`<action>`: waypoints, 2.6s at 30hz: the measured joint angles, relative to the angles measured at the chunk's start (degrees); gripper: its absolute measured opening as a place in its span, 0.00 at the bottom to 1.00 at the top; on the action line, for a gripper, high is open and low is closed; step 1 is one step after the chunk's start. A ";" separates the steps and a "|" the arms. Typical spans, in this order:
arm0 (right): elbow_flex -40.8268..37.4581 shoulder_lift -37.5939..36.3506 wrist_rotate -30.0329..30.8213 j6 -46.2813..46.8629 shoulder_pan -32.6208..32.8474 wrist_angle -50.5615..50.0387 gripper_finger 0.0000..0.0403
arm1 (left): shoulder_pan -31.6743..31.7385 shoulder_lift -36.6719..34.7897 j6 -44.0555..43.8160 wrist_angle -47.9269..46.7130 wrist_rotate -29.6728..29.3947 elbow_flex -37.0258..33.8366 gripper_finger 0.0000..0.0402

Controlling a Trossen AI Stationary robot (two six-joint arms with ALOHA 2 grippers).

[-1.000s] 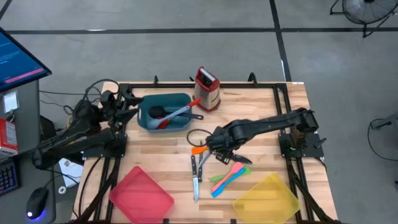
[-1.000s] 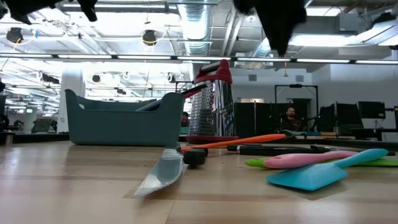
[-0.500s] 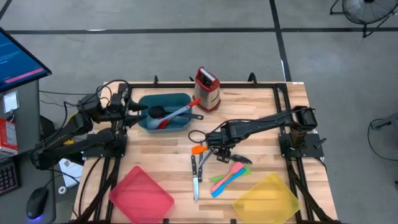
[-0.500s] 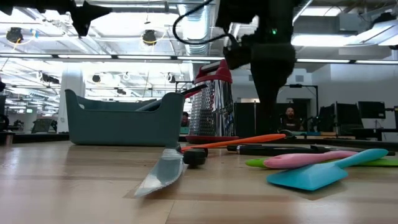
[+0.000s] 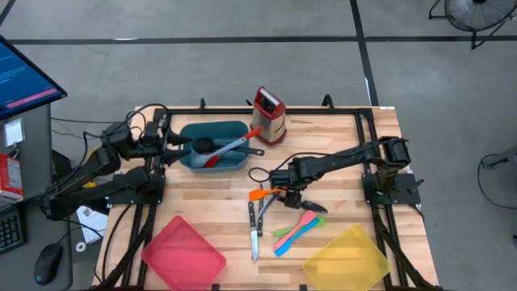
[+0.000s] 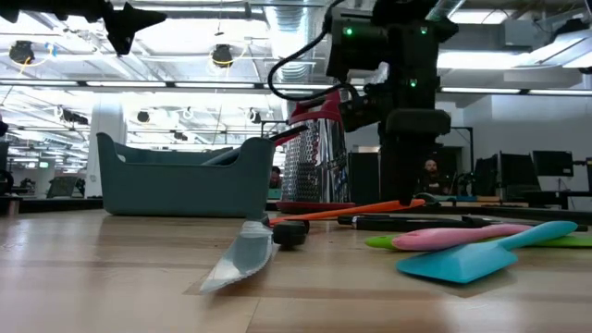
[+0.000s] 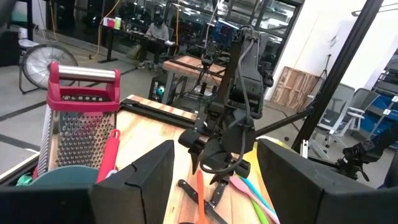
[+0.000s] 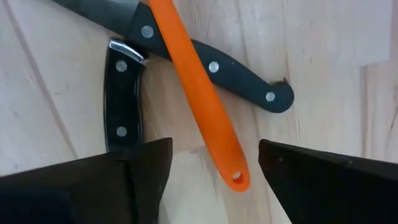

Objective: Pick & Place Kitchen Items
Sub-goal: Put the orange spatula into the pink bin

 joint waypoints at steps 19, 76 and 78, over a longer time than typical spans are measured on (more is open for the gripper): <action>-3.61 -0.04 0.00 2.31 -0.07 3.78 0.14 | 0.00 0.00 -0.02 -1.02 0.00 -0.17 0.44; 4.24 -20.52 18.52 -12.78 6.44 52.93 0.15 | -15.96 29.15 -4.71 54.67 0.69 -0.24 0.69; 4.40 -19.45 17.27 -12.88 5.63 54.81 0.15 | -15.96 31.34 -5.25 56.80 0.69 -0.23 0.69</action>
